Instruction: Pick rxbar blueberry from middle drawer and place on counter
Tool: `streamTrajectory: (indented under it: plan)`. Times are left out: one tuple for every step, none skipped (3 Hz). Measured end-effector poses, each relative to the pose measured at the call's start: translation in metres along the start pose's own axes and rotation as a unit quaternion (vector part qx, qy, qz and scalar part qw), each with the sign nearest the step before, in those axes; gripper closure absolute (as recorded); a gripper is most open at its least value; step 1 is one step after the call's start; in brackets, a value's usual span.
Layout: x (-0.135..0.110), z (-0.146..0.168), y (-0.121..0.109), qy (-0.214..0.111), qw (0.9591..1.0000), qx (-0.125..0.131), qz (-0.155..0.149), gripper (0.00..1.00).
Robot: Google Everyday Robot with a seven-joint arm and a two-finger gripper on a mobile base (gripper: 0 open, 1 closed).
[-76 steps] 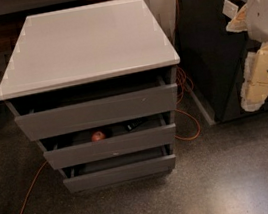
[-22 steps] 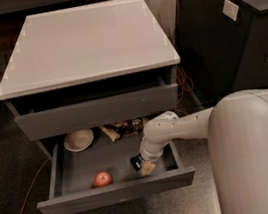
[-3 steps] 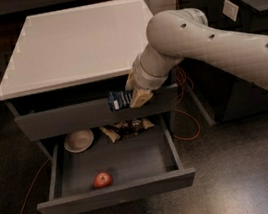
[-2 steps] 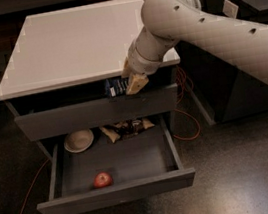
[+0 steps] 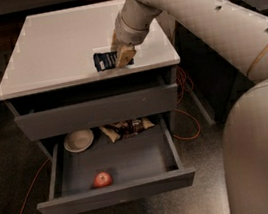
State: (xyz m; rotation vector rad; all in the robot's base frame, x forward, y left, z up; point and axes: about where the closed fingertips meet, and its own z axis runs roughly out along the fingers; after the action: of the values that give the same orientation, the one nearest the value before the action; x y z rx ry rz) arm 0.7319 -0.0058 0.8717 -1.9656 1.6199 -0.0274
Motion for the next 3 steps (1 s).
streamTrajectory:
  plan:
    - [-0.003,-0.002,-0.021,0.006,1.0000,0.004,-0.003,1.00]
    - [0.004,0.014,-0.040,0.011,0.9998,0.000,0.014,0.83]
    - [0.005,0.016,-0.045,0.010,0.9998,0.003,0.016,0.59]
